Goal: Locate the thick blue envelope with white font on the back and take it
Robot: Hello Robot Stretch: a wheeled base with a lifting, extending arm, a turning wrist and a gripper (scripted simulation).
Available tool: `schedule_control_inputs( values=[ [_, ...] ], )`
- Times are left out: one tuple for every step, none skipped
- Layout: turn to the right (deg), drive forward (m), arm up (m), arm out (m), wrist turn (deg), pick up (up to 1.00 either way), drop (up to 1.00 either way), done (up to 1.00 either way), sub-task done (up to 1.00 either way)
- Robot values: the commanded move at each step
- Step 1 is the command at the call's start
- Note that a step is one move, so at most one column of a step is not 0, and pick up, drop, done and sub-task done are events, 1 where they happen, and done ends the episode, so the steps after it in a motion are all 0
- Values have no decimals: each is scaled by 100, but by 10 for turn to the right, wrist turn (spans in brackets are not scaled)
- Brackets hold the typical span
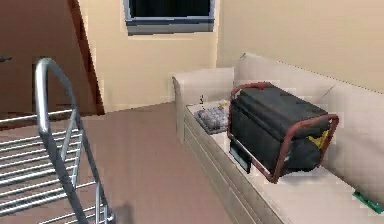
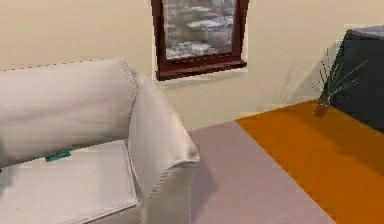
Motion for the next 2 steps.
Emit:
schedule_control_inputs(
  values=[
    [0, 45, 0, 0, 0, 0, 0, 0, 0],
    [-450, 0, 0, 0, 0, 0, 0, 0, 0]
  ],
)
